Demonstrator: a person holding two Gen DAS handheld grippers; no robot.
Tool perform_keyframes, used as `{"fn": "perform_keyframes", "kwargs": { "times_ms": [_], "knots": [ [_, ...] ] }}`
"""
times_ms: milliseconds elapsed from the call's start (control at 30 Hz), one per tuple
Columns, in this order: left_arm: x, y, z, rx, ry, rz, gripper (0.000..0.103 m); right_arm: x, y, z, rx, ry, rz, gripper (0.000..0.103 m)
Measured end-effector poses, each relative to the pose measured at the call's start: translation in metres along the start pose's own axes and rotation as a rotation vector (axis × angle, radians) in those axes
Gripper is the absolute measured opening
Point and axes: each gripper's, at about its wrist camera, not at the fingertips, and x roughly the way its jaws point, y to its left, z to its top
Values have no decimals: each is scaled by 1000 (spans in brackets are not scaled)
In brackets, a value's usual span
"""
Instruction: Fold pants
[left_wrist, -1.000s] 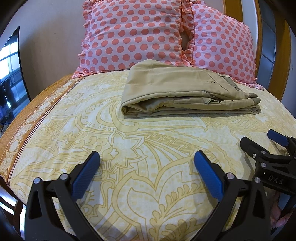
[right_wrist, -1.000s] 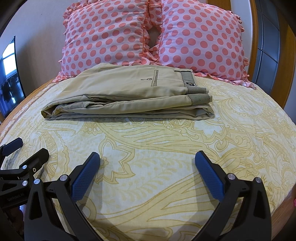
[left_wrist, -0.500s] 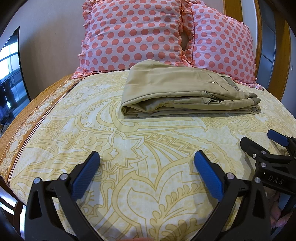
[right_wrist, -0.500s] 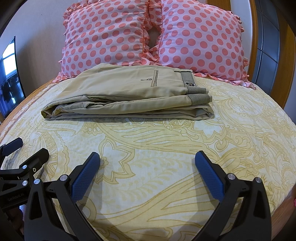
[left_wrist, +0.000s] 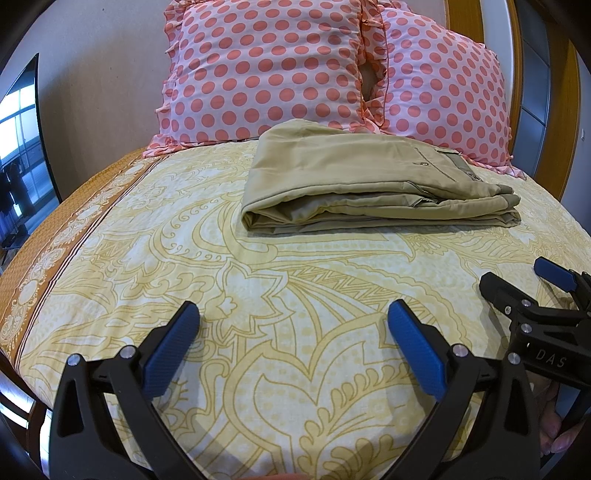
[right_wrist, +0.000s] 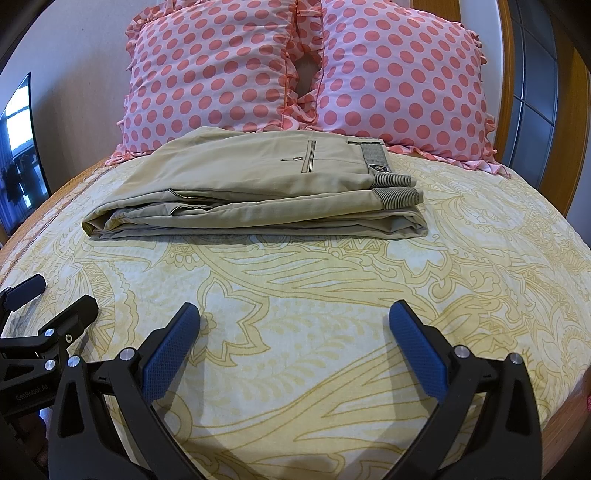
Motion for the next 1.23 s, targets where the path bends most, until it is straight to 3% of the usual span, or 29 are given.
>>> {"fn": "perform_keyframes", "kwargs": {
  "times_ms": [1233],
  "knots": [
    [0, 0, 2, 2, 16, -1, 101, 1, 0, 0, 1, -3, -1, 102]
  ]
}}
